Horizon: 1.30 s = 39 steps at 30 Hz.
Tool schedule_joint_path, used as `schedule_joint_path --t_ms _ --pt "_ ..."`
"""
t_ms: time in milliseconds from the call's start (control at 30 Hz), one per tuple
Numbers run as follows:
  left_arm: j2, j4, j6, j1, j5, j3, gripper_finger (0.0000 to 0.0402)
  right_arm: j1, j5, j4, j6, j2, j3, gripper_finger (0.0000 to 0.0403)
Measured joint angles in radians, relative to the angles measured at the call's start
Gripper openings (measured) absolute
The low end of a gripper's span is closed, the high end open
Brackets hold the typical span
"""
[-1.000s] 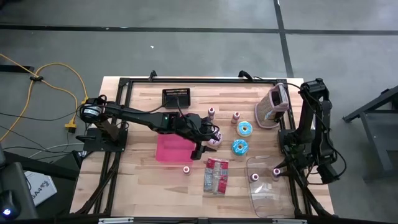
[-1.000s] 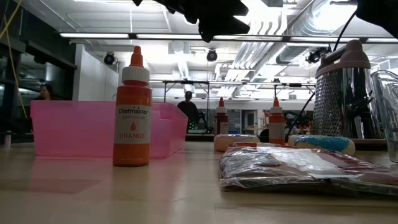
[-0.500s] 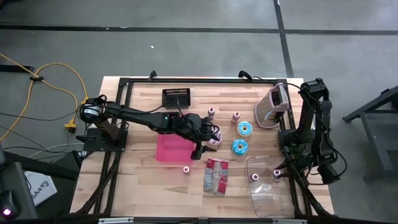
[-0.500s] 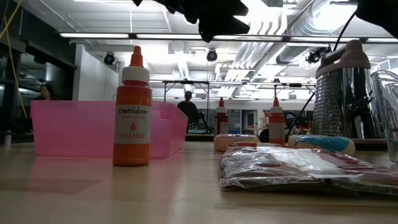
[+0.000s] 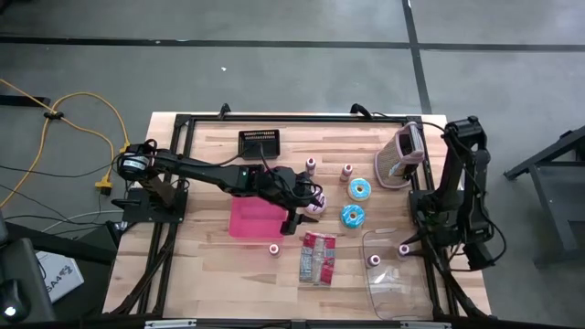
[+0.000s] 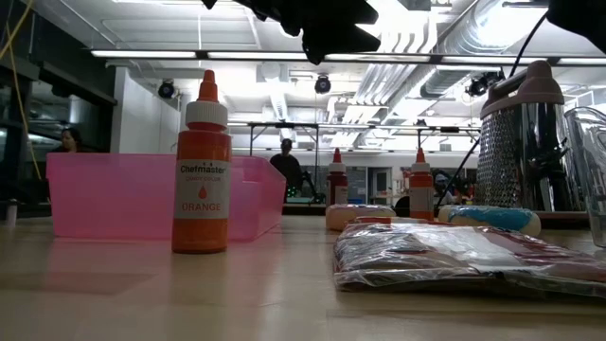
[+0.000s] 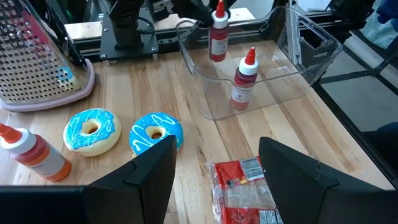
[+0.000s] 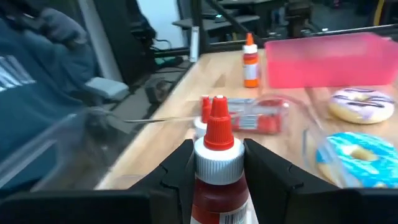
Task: Pick & Place Food Item
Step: Put the bottom red food coloring bottle into the transparent bin
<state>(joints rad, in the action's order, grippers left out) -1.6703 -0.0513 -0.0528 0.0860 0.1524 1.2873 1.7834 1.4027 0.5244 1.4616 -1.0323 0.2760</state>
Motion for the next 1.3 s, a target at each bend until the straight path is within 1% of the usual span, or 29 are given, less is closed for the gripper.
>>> schedule_joint_path --t_ms 133,300,733,1000,1300 --pt "0.000 0.000 0.000 0.000 0.000 0.000 0.0221 -0.072 -0.049 0.001 -0.006 -0.014 0.002 0.0111" --pt "0.000 0.000 0.000 0.000 0.000 0.000 0.0221 -0.150 -0.069 -0.005 -0.038 -0.031 0.005 0.0111" --pt "0.000 0.000 0.008 0.000 0.000 0.000 0.0221 -0.234 -0.070 -0.037 -0.091 -0.033 0.002 0.0111" --pt "0.000 0.000 0.007 0.000 0.000 0.000 0.0221 -0.289 -0.089 -0.164 -0.255 -0.034 0.000 0.0111" --pt "0.000 0.000 0.007 0.000 0.000 0.000 0.0221 -0.370 -0.117 -0.197 -0.284 -0.033 0.000 0.0113"
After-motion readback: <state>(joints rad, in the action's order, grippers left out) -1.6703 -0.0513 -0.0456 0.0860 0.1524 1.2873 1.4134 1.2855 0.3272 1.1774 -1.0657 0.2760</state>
